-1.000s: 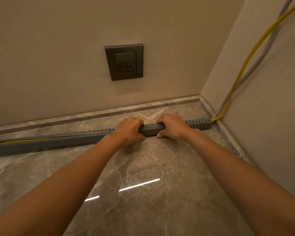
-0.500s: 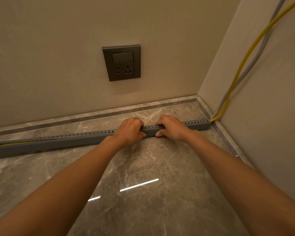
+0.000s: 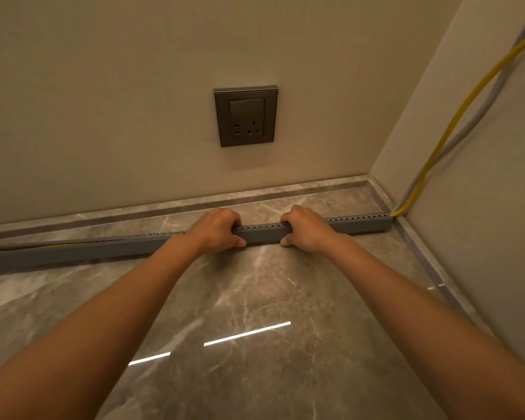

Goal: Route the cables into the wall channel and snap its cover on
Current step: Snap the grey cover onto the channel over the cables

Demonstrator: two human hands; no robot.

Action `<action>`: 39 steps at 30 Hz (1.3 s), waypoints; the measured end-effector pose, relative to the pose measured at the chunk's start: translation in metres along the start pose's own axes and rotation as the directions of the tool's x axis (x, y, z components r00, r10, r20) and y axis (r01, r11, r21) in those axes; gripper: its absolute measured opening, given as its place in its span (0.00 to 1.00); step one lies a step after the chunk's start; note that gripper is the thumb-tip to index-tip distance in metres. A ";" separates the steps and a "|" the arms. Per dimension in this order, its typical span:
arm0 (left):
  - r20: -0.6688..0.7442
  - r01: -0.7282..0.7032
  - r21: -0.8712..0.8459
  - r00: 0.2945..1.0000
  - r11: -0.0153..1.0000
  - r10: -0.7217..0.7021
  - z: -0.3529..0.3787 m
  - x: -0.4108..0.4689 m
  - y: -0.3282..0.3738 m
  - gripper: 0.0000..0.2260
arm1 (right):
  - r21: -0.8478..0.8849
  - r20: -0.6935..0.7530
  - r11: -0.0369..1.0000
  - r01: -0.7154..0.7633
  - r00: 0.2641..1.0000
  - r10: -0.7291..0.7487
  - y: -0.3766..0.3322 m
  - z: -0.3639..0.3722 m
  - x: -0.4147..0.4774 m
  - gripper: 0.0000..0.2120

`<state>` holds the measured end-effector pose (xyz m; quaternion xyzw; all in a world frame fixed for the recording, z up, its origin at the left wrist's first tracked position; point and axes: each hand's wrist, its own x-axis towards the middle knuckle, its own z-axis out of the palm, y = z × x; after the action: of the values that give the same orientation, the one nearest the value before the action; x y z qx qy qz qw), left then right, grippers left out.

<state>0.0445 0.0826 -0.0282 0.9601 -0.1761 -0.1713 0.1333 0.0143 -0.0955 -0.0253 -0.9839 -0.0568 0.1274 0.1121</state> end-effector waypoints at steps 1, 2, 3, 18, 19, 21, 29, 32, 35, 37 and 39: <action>0.022 0.014 0.019 1.000 1.000 -0.014 -0.003 -0.002 -0.007 0.15 | 0.009 0.007 1.000 0.010 1.000 -0.010 -0.008 0.001 0.002 0.17; 0.043 0.027 0.039 0.999 0.999 -0.028 -0.007 -0.004 -0.014 0.16 | 0.017 0.019 1.000 0.022 1.000 -0.022 -0.017 0.004 0.004 0.18; 0.061 0.037 0.056 0.997 0.998 -0.040 -0.010 -0.006 -0.021 0.17 | 0.020 0.036 0.999 0.038 0.999 -0.039 -0.027 0.006 0.006 0.19; -0.131 -0.027 0.085 0.991 0.996 0.038 -0.005 -0.026 -0.053 0.15 | 0.043 -0.064 0.998 0.041 0.997 -0.038 -0.072 0.019 0.017 0.15; -0.142 -0.026 0.075 0.989 0.997 0.036 -0.004 -0.026 -0.053 0.15 | 0.032 -0.070 0.998 0.050 0.996 -0.048 -0.073 0.019 0.017 0.15; -0.145 -0.022 0.061 0.989 0.998 0.031 -0.005 -0.026 -0.051 0.14 | 0.016 -0.067 0.998 0.064 0.996 -0.063 -0.072 0.019 0.017 0.14; -0.130 0.016 -0.034 0.991 0.999 -0.021 -0.004 -0.028 -0.053 0.15 | -0.021 -0.007 0.998 0.052 0.999 -0.052 -0.072 0.014 0.025 0.17; -0.113 0.058 -0.035 0.992 0.998 -0.062 -0.006 -0.033 -0.062 0.15 | -0.027 0.032 0.998 0.065 0.997 -0.064 -0.078 0.015 0.030 0.18; -0.104 0.120 0.011 0.988 0.993 -0.118 -0.012 -0.038 -0.074 0.16 | 0.013 0.013 0.996 0.088 0.996 -0.089 -0.089 0.020 0.031 0.17; -0.086 0.155 0.032 0.985 0.987 -0.151 -0.019 -0.044 -0.083 0.17 | 0.035 -0.001 0.995 0.089 0.996 -0.089 -0.098 0.025 0.032 0.18; -0.086 0.174 0.036 0.982 0.984 -0.170 -0.024 -0.050 -0.094 0.18 | 0.043 -0.007 0.995 0.089 0.996 -0.089 -0.109 0.028 0.033 0.18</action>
<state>0.0371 0.1917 -0.0221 0.9807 -0.0906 -0.1383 0.1042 0.0291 0.0207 -0.0342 -0.9780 -0.0975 0.1209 0.1391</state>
